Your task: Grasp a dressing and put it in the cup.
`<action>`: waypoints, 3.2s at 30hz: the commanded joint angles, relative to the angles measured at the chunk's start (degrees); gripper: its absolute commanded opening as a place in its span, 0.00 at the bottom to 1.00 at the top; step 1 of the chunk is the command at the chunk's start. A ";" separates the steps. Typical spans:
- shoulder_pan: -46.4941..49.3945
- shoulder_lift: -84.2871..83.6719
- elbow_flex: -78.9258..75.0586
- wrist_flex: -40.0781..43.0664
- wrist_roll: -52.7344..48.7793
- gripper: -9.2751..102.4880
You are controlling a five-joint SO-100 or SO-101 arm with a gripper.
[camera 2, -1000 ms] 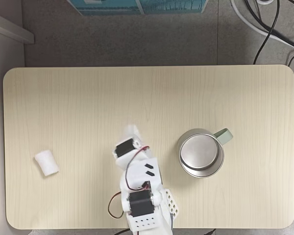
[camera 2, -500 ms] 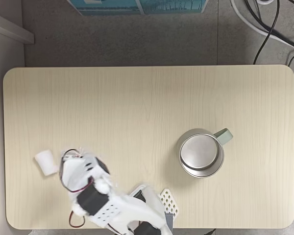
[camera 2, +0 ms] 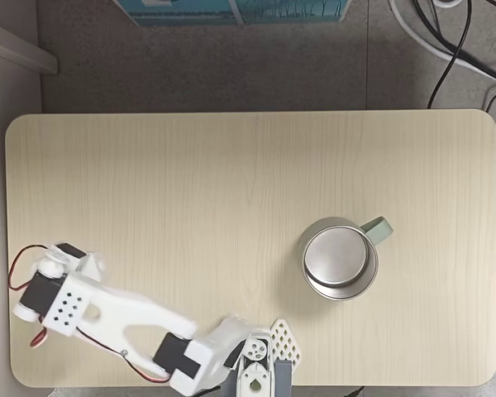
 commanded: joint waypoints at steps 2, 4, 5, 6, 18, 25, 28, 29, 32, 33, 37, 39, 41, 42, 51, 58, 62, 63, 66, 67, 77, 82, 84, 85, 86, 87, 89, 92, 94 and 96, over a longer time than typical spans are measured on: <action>-2.11 0.62 -3.34 -5.80 -0.35 0.28; -2.90 2.02 -4.31 -7.82 -0.09 0.28; -3.25 2.99 -4.48 -8.53 0.09 0.28; -3.60 3.96 -4.66 -9.14 0.26 0.28; -5.36 11.87 -7.21 -16.70 1.41 0.27; -5.36 12.13 -7.12 -18.19 2.46 0.08; -5.45 11.78 -7.12 -18.63 3.08 0.08; -5.45 11.69 -7.12 -18.72 3.25 0.08; -5.45 10.63 -7.21 -18.90 3.43 0.08; -5.36 9.93 -7.12 -18.90 3.52 0.08; -5.36 6.50 -5.01 -16.61 4.31 0.08; -5.36 4.39 -3.43 -15.21 5.10 0.08; -5.36 2.37 -1.58 -13.27 5.45 0.08; -5.36 1.32 -0.44 -12.30 5.80 0.08; -4.39 -8.35 9.32 -2.02 7.47 0.08; 2.64 -17.93 12.04 2.55 8.35 0.08; 12.22 -20.83 12.04 2.81 10.11 0.08; 14.85 -21.62 11.95 2.90 10.46 0.08; 23.55 -24.79 11.60 2.90 11.69 0.08; 26.28 -26.02 11.43 2.90 11.69 0.08; 55.11 -40.25 10.72 2.90 15.73 0.08; 69.43 -43.86 10.02 3.08 22.06 0.08; 74.62 -44.21 10.02 3.96 24.17 0.08; 77.08 -44.38 9.84 4.57 24.87 0.08; 79.28 -44.56 9.67 5.19 25.49 0.08; 81.65 -44.65 9.40 5.80 25.75 0.08; 86.57 -44.74 9.14 6.94 25.58 0.08; 94.57 -44.82 7.65 7.29 22.41 0.08; 98.79 -44.21 6.24 7.29 18.81 0.08; 101.95 -43.24 4.57 7.47 14.85 0.08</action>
